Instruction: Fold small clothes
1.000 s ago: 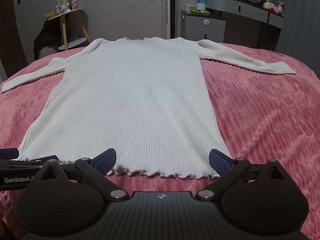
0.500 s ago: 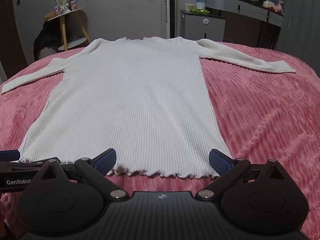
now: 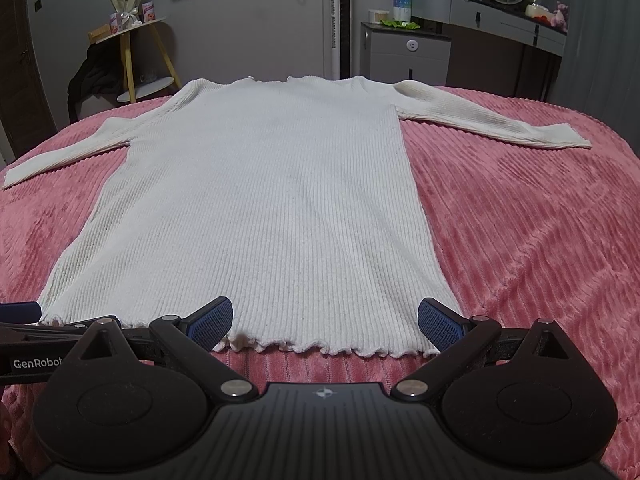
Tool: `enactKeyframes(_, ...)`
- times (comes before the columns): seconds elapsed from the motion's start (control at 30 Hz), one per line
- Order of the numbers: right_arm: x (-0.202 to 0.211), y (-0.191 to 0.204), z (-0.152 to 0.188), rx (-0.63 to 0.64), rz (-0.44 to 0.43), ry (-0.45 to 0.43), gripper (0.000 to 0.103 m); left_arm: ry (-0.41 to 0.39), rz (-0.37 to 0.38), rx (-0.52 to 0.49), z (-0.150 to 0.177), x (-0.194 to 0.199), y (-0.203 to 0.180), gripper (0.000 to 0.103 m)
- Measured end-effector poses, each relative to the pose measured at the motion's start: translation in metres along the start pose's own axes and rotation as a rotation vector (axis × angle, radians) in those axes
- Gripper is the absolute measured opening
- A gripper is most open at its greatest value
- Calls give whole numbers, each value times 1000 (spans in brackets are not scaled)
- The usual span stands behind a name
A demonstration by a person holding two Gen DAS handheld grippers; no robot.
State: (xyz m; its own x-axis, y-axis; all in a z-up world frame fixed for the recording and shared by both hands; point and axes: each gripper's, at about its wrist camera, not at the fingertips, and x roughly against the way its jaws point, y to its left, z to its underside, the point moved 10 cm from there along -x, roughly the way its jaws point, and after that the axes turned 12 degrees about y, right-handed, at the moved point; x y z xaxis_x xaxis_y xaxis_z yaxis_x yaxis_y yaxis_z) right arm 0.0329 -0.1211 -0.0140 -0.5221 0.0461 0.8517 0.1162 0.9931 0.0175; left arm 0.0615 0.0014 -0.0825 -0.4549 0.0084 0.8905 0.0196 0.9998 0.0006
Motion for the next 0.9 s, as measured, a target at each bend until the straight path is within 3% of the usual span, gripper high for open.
enactKeyframes(0.9, 4, -1, -1, 2, 0, -6, 99, 6, 6, 6, 2, -1, 0, 103)
